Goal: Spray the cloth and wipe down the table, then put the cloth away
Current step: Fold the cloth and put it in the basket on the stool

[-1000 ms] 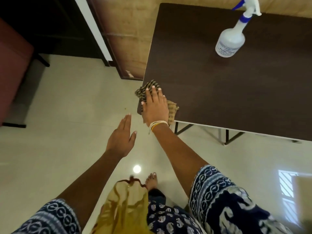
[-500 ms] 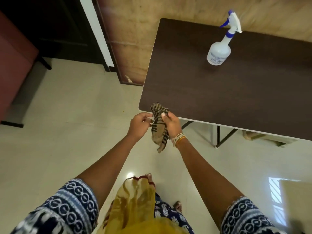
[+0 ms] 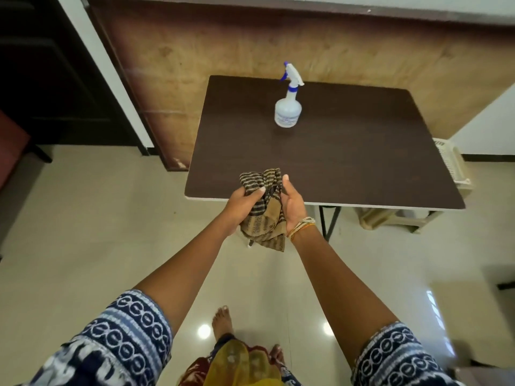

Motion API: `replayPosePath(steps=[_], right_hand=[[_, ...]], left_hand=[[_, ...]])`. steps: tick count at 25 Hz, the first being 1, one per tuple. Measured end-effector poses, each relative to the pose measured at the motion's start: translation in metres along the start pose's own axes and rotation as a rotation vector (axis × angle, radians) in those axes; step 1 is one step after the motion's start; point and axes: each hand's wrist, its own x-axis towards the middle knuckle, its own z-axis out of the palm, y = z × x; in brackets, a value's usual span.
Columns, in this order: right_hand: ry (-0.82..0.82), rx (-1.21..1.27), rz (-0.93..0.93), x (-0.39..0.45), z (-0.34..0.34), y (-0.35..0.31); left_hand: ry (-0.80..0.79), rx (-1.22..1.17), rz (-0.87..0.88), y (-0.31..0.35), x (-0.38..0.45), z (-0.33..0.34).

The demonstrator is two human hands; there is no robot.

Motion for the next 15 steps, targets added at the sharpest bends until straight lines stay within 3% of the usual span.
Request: replayPosePath(steps=[2,5,8,15], right_hand=[[0.031,-0.170,-0.017,-0.015,-0.015,-0.015],[0.224,-0.384,-0.106,-0.028,-0.049,-0.040],[0.293,-0.412,-0.151,-0.053,-0.088,-0.070],[0.278,-0.336,-0.211,-0.073,-0.186,-0.138]], left_hand=[[0.027,0.078,0.093,0.007,-0.008,0.024],[0.022,0.155,0.164,0.014,-0.012,0.066],[0.020,0.189,0.168,0.020,-0.014,0.114],[-0.006,0.261,0.226,0.035,0.007,0.221]])
